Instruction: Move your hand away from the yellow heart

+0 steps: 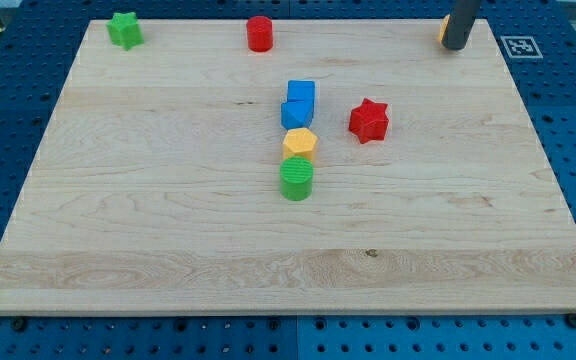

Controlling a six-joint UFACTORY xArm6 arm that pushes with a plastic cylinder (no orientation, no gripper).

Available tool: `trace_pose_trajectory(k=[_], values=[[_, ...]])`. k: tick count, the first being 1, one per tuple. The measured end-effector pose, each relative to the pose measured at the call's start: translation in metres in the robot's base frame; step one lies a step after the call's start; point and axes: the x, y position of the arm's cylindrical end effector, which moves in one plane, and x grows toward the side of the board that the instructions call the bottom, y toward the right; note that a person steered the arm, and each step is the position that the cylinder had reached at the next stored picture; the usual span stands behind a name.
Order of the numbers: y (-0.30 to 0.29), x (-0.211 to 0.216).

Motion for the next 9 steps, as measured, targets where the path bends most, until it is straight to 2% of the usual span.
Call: trace_pose_trajectory(k=[2, 4, 9], values=[[0.005, -0.007], [0.005, 0.029], [0.007, 0.032]])
